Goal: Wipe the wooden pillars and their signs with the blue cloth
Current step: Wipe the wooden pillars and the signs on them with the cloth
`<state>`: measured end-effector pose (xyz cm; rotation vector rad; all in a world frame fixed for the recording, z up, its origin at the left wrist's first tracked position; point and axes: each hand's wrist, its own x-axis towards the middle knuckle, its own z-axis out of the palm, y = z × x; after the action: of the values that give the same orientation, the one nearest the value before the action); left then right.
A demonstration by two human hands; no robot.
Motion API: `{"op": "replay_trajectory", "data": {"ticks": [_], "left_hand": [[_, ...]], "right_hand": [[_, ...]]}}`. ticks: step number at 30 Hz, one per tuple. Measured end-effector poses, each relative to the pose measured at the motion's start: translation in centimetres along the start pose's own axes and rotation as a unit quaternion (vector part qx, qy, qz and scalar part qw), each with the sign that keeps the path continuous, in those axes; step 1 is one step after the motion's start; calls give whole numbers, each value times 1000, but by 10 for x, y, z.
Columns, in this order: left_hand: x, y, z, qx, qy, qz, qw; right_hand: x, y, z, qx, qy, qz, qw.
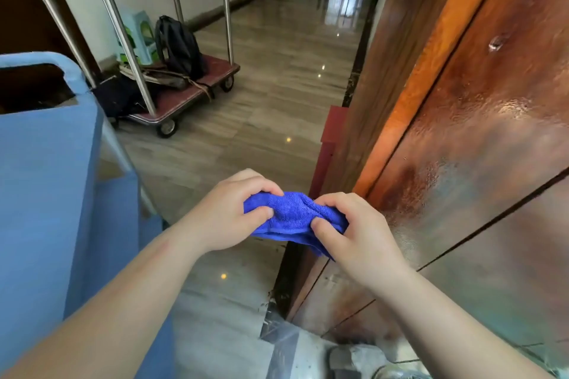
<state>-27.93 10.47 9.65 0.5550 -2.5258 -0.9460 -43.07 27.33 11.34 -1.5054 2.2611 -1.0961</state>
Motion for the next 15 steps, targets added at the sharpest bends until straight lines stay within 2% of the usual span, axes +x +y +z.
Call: {"op": "replay_trajectory", "data": {"ticks": [15], "left_hand": [[126, -38, -39, -26, 17, 31, 999]], "right_hand": [[99, -21, 41, 138, 147, 103, 974]]}}
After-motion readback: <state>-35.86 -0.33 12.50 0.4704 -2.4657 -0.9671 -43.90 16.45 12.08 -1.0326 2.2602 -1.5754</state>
